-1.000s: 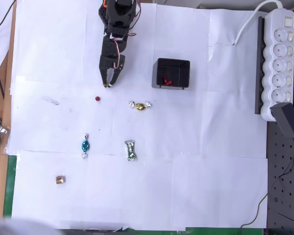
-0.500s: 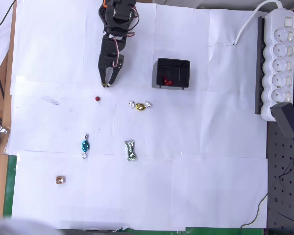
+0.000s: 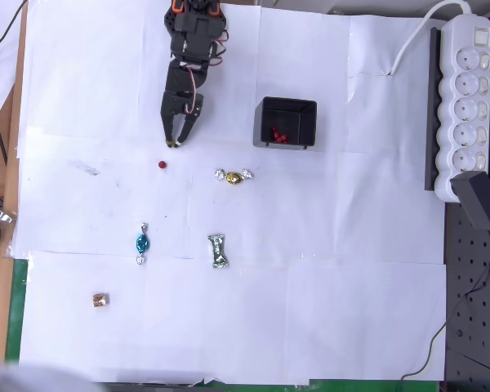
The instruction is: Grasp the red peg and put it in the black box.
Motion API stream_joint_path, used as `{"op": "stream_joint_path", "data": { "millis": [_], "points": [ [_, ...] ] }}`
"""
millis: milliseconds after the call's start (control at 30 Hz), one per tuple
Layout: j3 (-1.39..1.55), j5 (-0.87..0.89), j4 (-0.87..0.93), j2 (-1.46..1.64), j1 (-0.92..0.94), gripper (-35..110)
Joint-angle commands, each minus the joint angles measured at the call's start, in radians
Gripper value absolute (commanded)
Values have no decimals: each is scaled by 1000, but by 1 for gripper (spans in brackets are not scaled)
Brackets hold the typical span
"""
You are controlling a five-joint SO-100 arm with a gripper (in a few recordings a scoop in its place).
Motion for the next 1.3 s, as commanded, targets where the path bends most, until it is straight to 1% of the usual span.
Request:
{"op": "stream_joint_path", "data": {
  "millis": [0, 267, 333, 400, 567, 633, 700, 800, 1000, 1267],
  "points": [
    [52, -29, -8, 32, 37, 0],
    [109, -69, 11, 60, 67, 0],
    [114, -74, 12, 61, 71, 5],
    [114, -74, 12, 61, 72, 15],
    [112, -60, 14, 58, 78, 15],
    [112, -54, -12, 60, 87, 17],
    [120, -63, -17, 64, 98, 23],
    [141, -64, -14, 69, 101, 24],
    [156, -98, -21, 72, 124, 36],
    [140, -78, -84, 67, 144, 37]
  ]
}}
